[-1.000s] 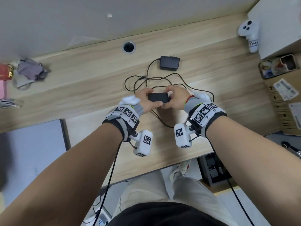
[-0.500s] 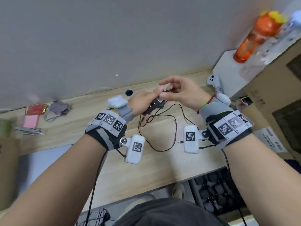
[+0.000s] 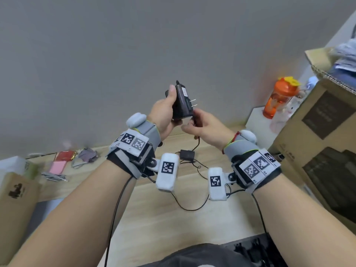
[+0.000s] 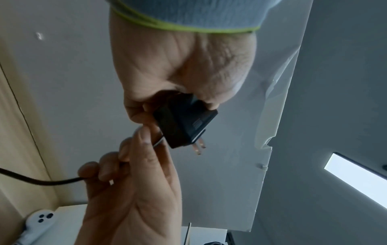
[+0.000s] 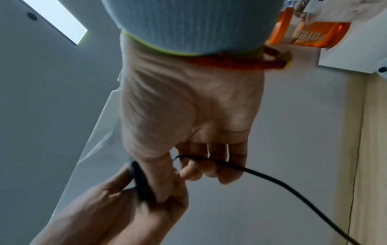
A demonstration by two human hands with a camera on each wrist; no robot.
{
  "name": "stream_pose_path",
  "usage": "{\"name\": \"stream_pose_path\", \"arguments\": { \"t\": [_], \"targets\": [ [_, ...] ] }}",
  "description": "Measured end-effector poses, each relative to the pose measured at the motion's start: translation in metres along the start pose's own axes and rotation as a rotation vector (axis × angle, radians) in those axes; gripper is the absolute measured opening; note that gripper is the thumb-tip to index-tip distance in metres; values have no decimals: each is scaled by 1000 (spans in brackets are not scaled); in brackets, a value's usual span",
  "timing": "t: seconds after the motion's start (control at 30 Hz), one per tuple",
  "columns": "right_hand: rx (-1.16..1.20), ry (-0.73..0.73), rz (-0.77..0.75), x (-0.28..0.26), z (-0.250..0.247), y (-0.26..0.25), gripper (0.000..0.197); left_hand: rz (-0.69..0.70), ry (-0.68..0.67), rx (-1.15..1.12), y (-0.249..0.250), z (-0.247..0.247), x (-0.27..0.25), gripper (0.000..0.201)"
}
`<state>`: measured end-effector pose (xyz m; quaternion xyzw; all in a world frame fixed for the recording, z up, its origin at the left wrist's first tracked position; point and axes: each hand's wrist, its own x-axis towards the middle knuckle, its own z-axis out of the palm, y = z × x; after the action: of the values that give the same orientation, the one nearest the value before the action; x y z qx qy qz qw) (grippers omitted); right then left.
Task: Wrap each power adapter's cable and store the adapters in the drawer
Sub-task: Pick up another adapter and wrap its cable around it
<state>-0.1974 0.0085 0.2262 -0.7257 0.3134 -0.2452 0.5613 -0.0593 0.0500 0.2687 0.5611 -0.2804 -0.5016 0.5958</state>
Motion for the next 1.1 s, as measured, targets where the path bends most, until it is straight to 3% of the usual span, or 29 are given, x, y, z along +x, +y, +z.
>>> {"name": "stream_pose_path", "arguments": {
  "t": [0.13,0.23,0.3,0.33,0.4,0.47,0.57,0.7,0.77,0.9,1.1],
  "targets": [
    [-43,144,-75,0,2,-13,25,-9,59,-33,-1,8,4,49],
    [-9,212,-115,-3,-7,-19,21,17,42,197,-4,3,7,52],
    [9,194,-93,-7,-15,-26,6,96,51,311,1,-4,3,58],
    [23,175,-73,-7,-20,-27,8,151,48,371,5,-9,3,62],
    [43,135,-46,-8,-25,-31,19,240,-44,512,15,-18,2,59],
    [65,120,-27,-7,-27,-33,27,225,-216,585,25,-21,0,44],
    [72,135,-17,-6,-27,-35,35,211,-292,564,30,-17,-3,31],
    [-36,113,-23,-9,-29,-32,37,205,-123,362,31,-12,-3,33],
    [-87,109,-65,-10,-30,-30,27,150,-93,348,33,-13,-3,34],
    [-42,169,-110,-3,-40,-21,9,78,-156,465,33,-19,-8,36],
    [-74,132,-86,-3,-44,-23,5,70,-157,432,35,-21,-12,35]
  ]
}}
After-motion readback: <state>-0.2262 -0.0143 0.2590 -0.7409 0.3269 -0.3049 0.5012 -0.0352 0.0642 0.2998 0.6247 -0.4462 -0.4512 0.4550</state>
